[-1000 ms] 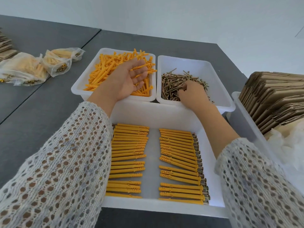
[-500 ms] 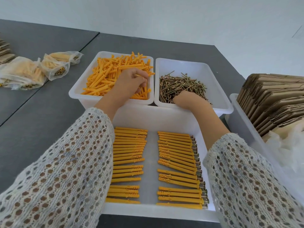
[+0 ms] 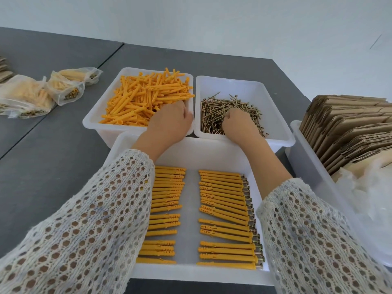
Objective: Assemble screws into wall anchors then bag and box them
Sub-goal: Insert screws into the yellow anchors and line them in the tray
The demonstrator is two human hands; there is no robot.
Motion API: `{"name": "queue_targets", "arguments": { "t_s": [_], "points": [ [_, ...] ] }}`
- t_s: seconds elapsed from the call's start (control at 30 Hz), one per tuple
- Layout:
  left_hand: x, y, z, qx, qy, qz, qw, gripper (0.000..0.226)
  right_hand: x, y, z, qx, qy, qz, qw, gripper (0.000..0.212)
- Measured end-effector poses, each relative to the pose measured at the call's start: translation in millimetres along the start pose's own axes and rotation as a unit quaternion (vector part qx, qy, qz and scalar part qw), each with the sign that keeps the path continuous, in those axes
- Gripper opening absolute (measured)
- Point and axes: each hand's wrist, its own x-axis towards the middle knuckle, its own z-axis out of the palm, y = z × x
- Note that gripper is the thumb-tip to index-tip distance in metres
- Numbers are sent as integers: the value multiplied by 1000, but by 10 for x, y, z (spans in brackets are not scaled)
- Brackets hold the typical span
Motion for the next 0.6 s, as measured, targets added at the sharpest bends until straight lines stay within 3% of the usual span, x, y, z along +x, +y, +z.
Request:
{"name": "queue_targets", "arguments": {
  "t_s": [0.27, 0.47, 0.6],
  "points": [
    [1, -68, -44, -133, 17, 30, 990, 18, -93, -130, -20, 78, 165, -90, 979, 16],
    [10, -65, -50, -164, 40, 40, 985, 7, -157, -241, 25, 164, 167, -144, 961, 8],
    [0, -31, -28, -176, 69, 74, 979, 5, -224, -352, -23, 264, 161, -124, 943, 4]
  ]
}}
